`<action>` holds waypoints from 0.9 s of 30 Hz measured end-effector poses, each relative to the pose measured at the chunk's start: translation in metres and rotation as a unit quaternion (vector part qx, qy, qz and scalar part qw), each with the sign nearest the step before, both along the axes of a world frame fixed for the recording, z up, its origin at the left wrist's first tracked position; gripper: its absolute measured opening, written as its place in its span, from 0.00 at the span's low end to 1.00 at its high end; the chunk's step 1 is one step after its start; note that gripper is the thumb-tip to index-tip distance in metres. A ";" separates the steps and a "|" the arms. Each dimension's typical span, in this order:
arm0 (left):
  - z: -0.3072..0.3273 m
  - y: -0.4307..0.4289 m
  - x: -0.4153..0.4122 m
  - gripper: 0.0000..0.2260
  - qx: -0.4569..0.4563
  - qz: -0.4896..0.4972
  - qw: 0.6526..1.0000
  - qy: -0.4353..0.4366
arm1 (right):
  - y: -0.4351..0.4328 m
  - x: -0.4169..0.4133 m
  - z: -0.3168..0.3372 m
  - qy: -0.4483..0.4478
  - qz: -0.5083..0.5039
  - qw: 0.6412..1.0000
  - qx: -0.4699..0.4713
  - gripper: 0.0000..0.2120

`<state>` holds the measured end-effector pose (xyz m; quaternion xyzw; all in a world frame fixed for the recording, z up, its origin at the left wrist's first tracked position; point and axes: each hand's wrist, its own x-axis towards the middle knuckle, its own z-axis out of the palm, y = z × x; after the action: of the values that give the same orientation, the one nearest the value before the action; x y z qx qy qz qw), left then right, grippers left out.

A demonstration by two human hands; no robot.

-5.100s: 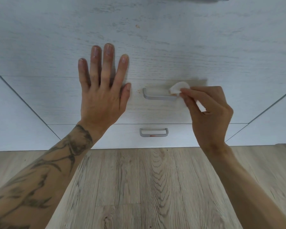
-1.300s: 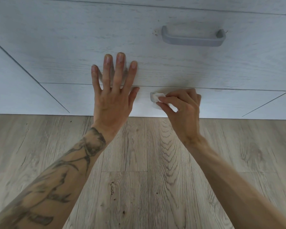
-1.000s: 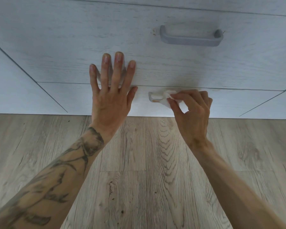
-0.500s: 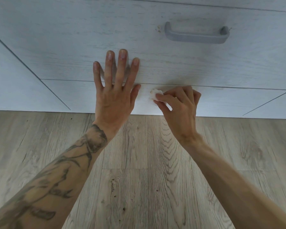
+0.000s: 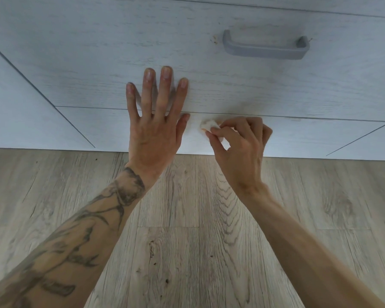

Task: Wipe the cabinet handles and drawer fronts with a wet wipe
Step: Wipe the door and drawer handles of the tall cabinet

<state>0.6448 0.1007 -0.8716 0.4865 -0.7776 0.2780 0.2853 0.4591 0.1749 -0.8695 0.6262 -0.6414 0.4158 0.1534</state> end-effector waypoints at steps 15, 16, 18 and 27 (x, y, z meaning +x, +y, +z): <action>0.001 0.000 0.000 0.32 0.006 0.014 1.000 -0.002 | -0.015 0.022 0.007 0.016 -0.033 0.999 -0.020 0.05; 0.001 0.000 0.000 0.33 0.006 0.011 1.000 -0.001 | -0.013 0.020 0.007 0.018 -0.029 0.999 -0.020 0.05; -0.001 -0.001 0.001 0.34 0.007 0.006 1.000 0.000 | -0.005 0.016 0.005 0.025 -0.021 0.999 -0.018 0.04; -0.003 -0.001 0.000 0.34 0.011 0.000 1.000 0.007 | -0.003 0.013 0.006 0.039 -0.005 0.999 -0.013 0.03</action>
<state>0.6450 0.0999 -0.8741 0.4917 -0.7787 0.2657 0.2851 0.4726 0.1714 -0.8637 0.6364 -0.6329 0.3985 0.1887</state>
